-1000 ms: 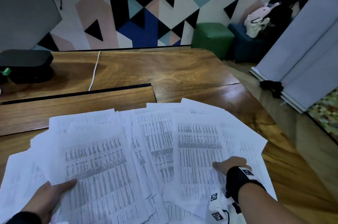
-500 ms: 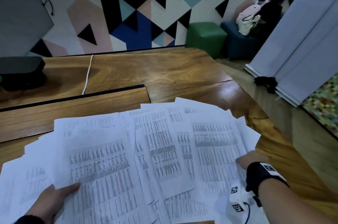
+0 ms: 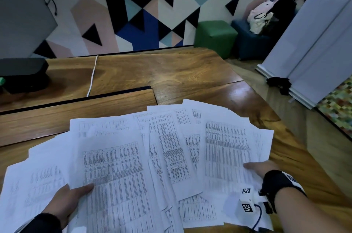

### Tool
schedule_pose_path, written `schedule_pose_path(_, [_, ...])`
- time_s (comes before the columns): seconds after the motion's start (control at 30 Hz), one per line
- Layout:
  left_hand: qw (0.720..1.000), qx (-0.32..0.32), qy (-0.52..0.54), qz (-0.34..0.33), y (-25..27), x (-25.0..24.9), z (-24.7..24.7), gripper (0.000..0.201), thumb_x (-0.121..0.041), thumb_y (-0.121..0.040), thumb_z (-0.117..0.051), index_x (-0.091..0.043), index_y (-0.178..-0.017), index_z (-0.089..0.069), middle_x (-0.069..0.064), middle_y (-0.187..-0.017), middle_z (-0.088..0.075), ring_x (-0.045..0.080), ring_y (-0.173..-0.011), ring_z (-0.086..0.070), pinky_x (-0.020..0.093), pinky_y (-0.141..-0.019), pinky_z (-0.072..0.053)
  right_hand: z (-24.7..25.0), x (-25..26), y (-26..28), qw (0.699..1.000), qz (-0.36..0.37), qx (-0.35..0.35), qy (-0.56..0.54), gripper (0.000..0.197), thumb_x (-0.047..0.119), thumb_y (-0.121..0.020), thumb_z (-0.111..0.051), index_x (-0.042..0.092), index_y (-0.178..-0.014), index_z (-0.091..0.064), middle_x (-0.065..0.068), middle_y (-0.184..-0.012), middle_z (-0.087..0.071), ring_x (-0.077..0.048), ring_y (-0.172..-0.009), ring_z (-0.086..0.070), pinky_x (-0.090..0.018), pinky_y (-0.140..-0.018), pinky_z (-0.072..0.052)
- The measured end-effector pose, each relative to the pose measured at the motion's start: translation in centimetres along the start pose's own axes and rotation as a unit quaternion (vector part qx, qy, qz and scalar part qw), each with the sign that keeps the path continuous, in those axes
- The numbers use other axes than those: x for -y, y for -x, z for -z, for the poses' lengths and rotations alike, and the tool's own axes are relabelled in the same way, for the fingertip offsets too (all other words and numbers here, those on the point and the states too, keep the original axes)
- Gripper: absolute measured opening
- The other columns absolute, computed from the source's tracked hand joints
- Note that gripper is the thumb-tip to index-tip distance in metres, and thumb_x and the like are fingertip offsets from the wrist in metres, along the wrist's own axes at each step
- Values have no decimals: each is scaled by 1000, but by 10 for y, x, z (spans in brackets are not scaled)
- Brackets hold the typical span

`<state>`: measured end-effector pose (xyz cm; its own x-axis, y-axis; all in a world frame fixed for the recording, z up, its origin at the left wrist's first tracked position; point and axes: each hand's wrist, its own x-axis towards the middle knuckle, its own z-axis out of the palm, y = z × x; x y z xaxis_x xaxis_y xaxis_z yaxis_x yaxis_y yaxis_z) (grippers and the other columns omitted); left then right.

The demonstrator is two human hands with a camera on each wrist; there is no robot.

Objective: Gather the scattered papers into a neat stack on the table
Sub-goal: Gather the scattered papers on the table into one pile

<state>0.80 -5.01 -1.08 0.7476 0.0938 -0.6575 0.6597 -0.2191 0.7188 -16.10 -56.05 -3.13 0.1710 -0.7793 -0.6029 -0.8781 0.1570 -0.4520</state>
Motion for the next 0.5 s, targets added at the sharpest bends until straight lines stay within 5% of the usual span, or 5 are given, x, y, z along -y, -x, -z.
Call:
schedule_pose_path(0.13, [1000,2,3,-1,-4,2,0,26,3,-82,-67,9,-106,-60,26,-94,-69,39,-84,-67,38,-70,-52,-14,6,6,1000,12,16,7,50,20,-59,-83,-5,-95,-59,-16,-92,-67,-36,-78,-66,-45,-77,-58])
schedule_pose_path(0.27, [1000,0,5,-3,-9,5,-1,26,2,-81,-68,6,-106,-61,25,-95,-70,38,-83,-68,38,-70,-53,-22,25,27,997,30,-9,71,25,16,-76,-67,-3,-91,-60,-12,-79,-62,-30,-74,-63,-32,-69,-53])
schedule_pose_path(0.4, [1000,5,8,6,-14,8,-2,30,1,-79,-70,7,-107,-61,28,-95,-71,42,-84,-70,45,-74,-55,-35,20,36,994,2,-32,105,24,21,-68,-69,2,-78,-58,-8,-73,-61,-26,-64,-64,-32,-63,-59])
schedule_pose_path(0.5, [1000,13,7,3,-12,9,-3,20,3,-81,-67,7,-100,-63,27,-91,-71,40,-81,-69,41,-70,-55,-43,23,44,996,22,-35,76,25,12,-75,-66,-6,-91,-58,-12,-78,-62,-24,-58,-57,-24,-51,-49])
